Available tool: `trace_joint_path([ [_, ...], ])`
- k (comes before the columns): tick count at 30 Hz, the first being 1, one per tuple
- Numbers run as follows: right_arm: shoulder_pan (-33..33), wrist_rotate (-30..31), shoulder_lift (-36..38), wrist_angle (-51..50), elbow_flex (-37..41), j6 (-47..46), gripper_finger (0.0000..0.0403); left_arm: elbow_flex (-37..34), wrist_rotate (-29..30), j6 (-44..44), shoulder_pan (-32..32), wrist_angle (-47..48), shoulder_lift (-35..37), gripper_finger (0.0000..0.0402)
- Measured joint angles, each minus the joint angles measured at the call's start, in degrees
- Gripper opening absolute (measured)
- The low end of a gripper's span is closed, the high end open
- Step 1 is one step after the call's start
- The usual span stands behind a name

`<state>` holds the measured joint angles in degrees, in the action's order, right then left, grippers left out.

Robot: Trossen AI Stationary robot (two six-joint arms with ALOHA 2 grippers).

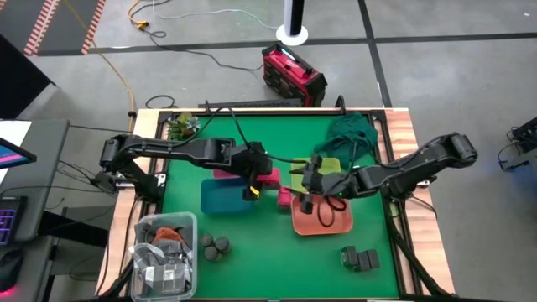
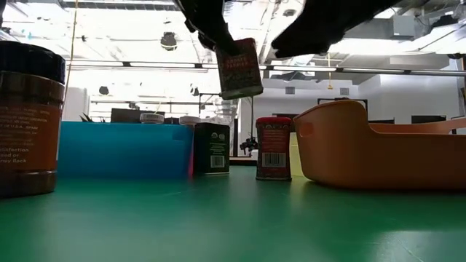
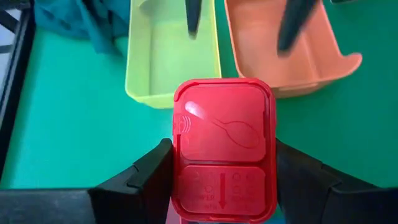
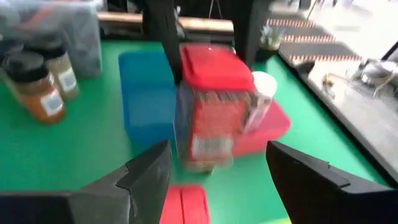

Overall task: Sort spices by type
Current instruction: Put the left red seasoning can into the yellow bin

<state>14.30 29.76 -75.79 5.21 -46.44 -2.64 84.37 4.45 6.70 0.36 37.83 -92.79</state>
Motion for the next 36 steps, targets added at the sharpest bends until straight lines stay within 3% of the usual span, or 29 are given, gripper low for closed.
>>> trace_joint_path([
  [9, -0.56, -0.22, -1.23, 8.98, -0.04, 4.50, 0.0295, 0.01, -0.13, 2.12, -1.73, -0.03, -0.04, 0.0218],
  [14, -1.42, -5.66, -1.88, 12.52, -0.04, 5.60, 0.0297, 0.01, -0.10, 4.29, -2.16, -1.26, -0.05, 0.0218],
  [26, -1.76, -5.47, -7.85, 18.65, -0.02, 5.73, 0.0298, 0.01, 1.55, 6.31, -2.88, -2.74, -0.13, 0.0219],
  [36, -2.47, -5.66, -7.89, 19.96, 0.00, 5.69, 0.0284, 0.01, 2.05, 7.24, -2.97, -3.20, -0.14, 0.0219],
])
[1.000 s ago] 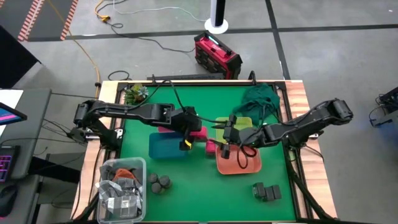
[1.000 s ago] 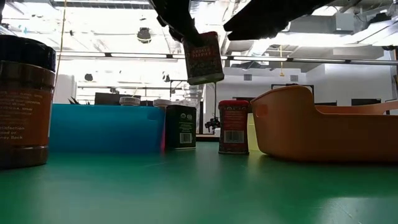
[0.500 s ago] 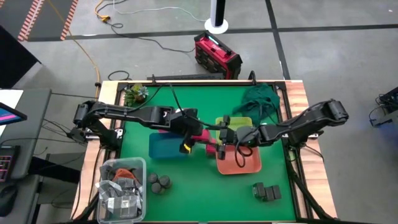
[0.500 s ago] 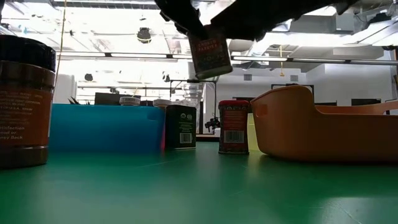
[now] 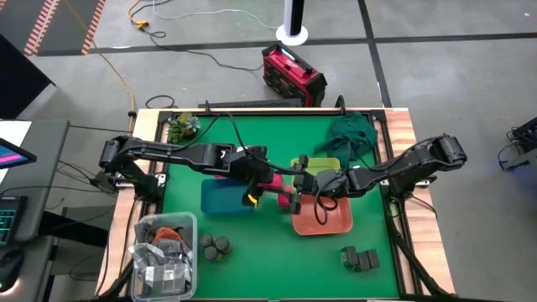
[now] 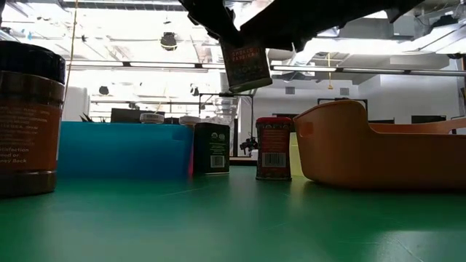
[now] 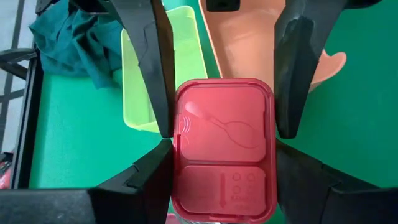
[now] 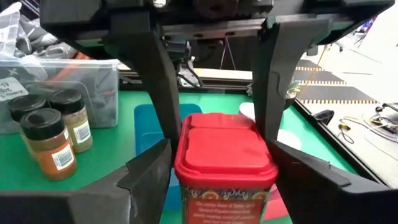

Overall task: Sort spices by type
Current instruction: Put the left red seasoning can into the yellow bin

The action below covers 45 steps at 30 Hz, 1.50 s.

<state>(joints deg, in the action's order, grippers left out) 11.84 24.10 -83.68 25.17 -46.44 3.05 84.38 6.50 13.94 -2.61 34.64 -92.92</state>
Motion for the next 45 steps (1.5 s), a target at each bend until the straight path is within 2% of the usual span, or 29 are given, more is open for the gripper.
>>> trace_joint_path([
  [6, 0.00, 0.03, 0.00, -0.10, 0.00, 0.02, 0.0240, 0.00, 0.00, 0.00, 0.00, -0.14, 0.00, 0.0219],
  [13, -0.65, -0.06, 0.02, -1.26, -0.07, -0.04, 0.0238, -0.07, -0.02, -0.61, 0.00, -0.36, 0.00, 0.0224],
  [22, -0.72, -0.20, -0.07, -2.96, 0.00, -0.15, 0.0238, -0.07, 0.59, -2.12, 0.02, 0.28, 0.00, 0.0307],
  [28, -0.74, 0.36, 1.96, -6.82, 0.02, 0.00, 0.0238, -0.02, 5.97, -3.14, 0.00, 3.58, 0.26, 0.0332],
  [34, -0.74, 4.24, 7.92, -16.61, 0.02, -0.14, 0.0239, 0.00, 9.07, -6.49, 0.02, 5.95, 1.12, 0.0322],
  [37, -0.73, 9.00, 11.10, -23.63, 0.60, -1.93, 0.0240, -1.54, 9.05, -7.65, -0.17, 4.30, 1.36, 0.0315],
  [45, -0.79, 21.43, 19.68, -22.21, 12.22, -10.84, 0.0240, -14.13, 9.21, -7.92, -0.93, -12.20, 2.87, 0.0295],
])
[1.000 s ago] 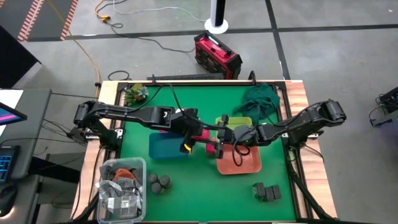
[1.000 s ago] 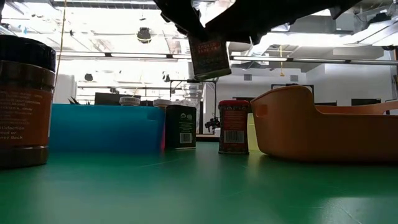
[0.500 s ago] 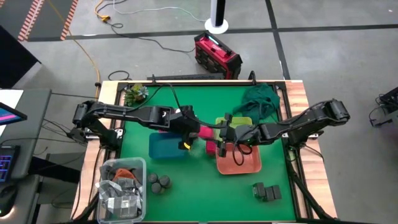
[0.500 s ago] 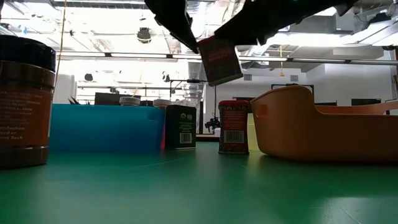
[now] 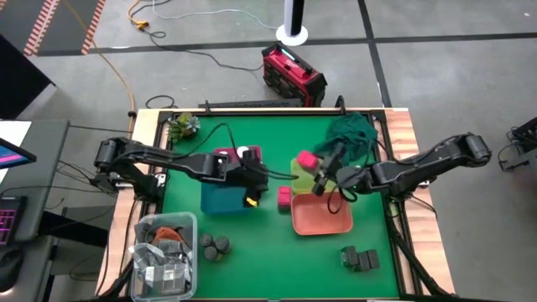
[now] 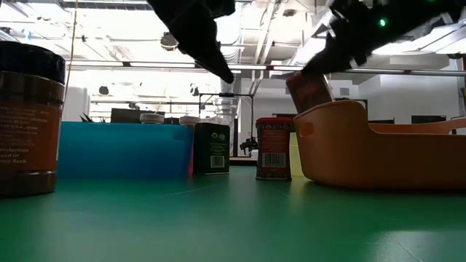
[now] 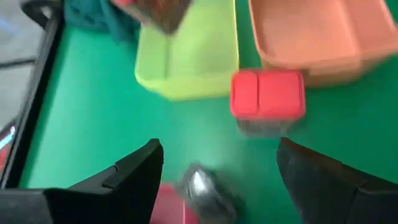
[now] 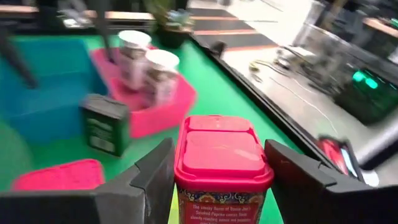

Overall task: Sort spices by type
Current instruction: Put the left red seasoning can into the yellow bin

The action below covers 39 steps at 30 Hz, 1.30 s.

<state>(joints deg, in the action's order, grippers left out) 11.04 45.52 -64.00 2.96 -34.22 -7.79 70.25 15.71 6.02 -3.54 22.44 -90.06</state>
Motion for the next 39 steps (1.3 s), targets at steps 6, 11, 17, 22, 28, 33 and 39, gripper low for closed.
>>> trace_joint_path([
  [6, -0.24, 6.54, -1.36, 0.64, 4.91, -10.82, 0.0240, -6.08, 3.67, -0.64, -0.32, -13.18, 2.76, 0.0287],
  [11, 2.29, 13.10, -5.45, -0.30, 5.35, -17.18, 0.0240, -11.86, 9.48, -1.74, -2.00, -23.82, 5.37, 0.0284],
  [17, 6.54, 23.25, -11.08, 2.76, 5.28, -24.08, 0.0240, -14.40, 15.89, -2.40, -3.74, -24.54, 6.14, 0.0283],
  [22, 7.81, 24.38, -15.39, 2.28, 5.27, -31.37, 0.0240, -14.40, 16.27, -2.37, -4.89, -24.57, 6.14, 0.0283],
  [28, 9.27, 27.75, -17.83, 1.05, 5.27, -37.54, 0.0240, -14.38, 18.52, -1.81, -5.85, -23.76, 7.33, 0.0283],
  [33, 9.16, 27.36, -17.86, 5.57, 5.29, -34.97, 0.0243, -14.40, 18.68, -2.29, -5.76, -23.52, 7.67, 0.0283],
  [39, 8.27, 26.23, -20.35, 9.92, 5.29, -34.15, 0.0267, -14.40, 18.71, -1.51, -5.71, -24.83, 7.62, 0.0283],
])
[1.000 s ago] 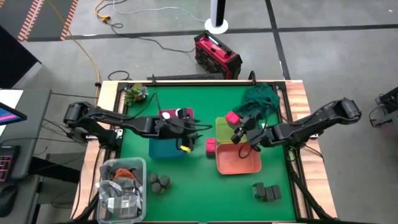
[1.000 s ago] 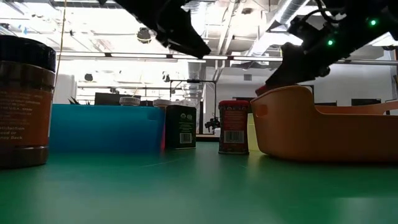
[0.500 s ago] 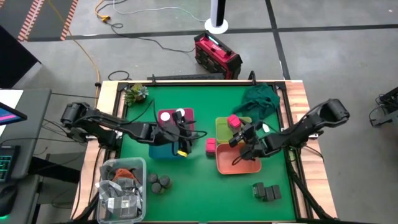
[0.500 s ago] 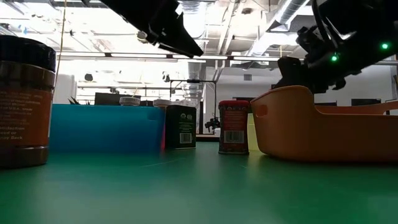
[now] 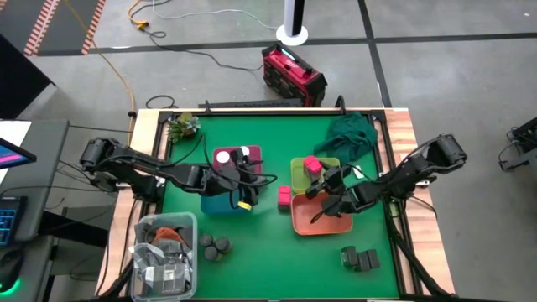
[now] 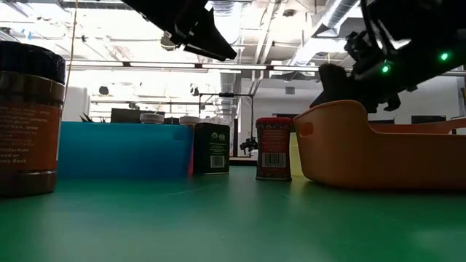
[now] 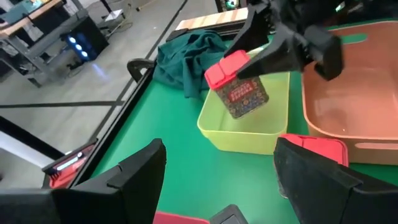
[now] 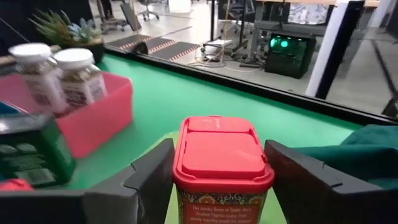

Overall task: Sort spices by type
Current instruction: Put the left red seasoning can into the yellow bin

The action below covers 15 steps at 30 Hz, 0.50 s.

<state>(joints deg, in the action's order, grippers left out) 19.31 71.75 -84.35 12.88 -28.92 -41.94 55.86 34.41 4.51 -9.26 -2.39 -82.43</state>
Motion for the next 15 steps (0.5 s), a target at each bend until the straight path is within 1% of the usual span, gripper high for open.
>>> trace_joint_path([
  [3, -0.48, -0.54, -3.29, 4.01, 0.00, 1.40, 0.0272, 0.00, 0.00, 0.29, 0.00, -0.11, 0.00, 0.0283],
  [6, -0.70, -2.91, -5.96, 7.57, 0.00, 4.68, 0.0273, 0.00, 0.00, 0.45, 0.00, 0.27, 0.00, 0.0283],
  [9, -0.70, -3.59, -6.35, 9.29, -0.05, 6.95, 0.0274, 0.00, -0.02, 0.79, 0.00, 0.57, 0.00, 0.0283],
  [15, -0.70, -5.97, -3.80, 8.64, -0.05, 10.97, 0.0278, 0.00, -0.02, 1.47, 0.00, 1.45, 0.00, 0.0283],
])
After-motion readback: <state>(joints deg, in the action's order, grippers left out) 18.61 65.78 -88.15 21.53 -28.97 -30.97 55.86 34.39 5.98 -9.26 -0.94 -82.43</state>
